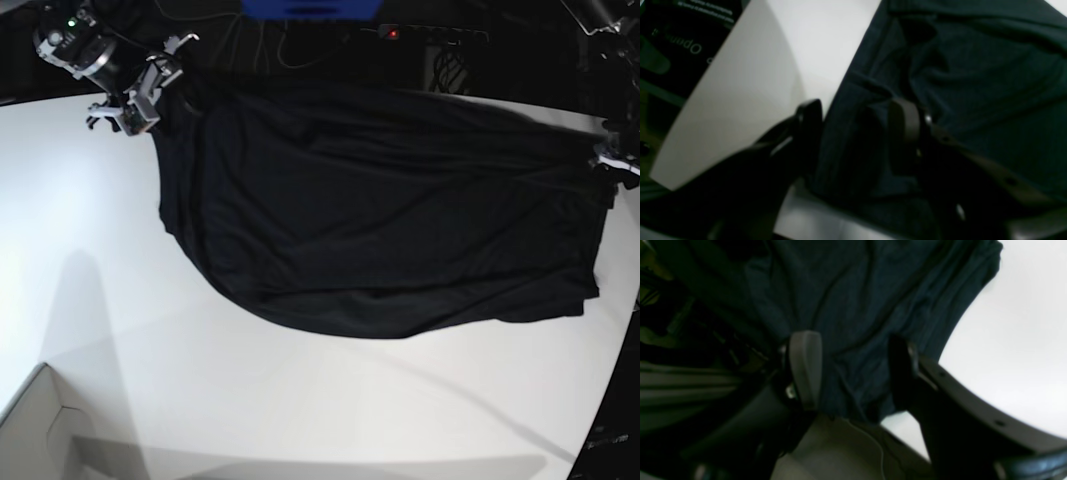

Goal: Layout the t-shirt on the table in an organized manner, then fold the t-shirt properly
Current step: 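Move the left gripper along the shirt edge and regrasp it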

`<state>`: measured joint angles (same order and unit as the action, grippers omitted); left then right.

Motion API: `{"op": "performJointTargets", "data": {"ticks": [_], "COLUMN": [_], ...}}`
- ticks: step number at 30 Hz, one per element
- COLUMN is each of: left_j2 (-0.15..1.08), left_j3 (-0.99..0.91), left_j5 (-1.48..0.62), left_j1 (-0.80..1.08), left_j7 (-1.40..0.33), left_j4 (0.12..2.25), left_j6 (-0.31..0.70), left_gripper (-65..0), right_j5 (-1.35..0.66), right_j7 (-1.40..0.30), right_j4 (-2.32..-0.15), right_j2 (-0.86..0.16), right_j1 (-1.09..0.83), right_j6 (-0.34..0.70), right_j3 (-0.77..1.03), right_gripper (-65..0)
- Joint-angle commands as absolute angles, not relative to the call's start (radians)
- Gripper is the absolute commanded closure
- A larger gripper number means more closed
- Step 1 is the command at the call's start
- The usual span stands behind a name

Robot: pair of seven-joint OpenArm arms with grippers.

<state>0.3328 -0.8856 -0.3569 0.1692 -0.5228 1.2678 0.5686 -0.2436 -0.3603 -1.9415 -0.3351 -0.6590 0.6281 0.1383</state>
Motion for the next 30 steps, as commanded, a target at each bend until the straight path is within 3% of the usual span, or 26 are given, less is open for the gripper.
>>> {"op": "performJointTargets", "data": {"ticks": [1,5,10,13,20,30], "left_j2": [0.357,0.355,0.349,0.331,0.334,0.358], "left_j3": [-0.889,-0.894,-0.923,-0.931,-0.928,-0.926], "left_j5": [-0.375,-0.377,-0.378,-0.378,-0.366,-0.116], "left_j1": [0.163,0.163,0.163,0.160,0.016,-0.343], "left_j7": [-0.498,-0.498,-0.498,-0.492,-0.498,-0.484], "left_j4": [1.283,1.283,1.345,1.397,1.376,0.954], "left_j6": [0.568,0.568,0.568,0.568,0.559,0.565], "left_gripper": [-31.2,-33.2,-50.7,-55.6,-55.8,-56.1], "right_j5": [-0.259,-0.257,-0.257,-0.257,-0.257,-0.257], "right_j7": [-0.338,-0.338,-0.340,-0.340,-0.341,-0.519], "right_j4": [-1.960,-1.960,-1.959,-1.960,-1.952,-1.952], "right_j2": [-0.344,-0.344,-0.344,-0.344,-0.340,-0.338], "right_j1": [-0.654,-0.647,-0.607,-0.588,-0.504,-0.395], "right_j6": [0.628,0.628,0.628,0.628,0.628,0.628], "right_j3": [0.143,0.148,0.143,0.143,0.142,0.142], "right_gripper": [-32.7,-32.8,-32.9,-32.9,-33.0,-33.0]}}
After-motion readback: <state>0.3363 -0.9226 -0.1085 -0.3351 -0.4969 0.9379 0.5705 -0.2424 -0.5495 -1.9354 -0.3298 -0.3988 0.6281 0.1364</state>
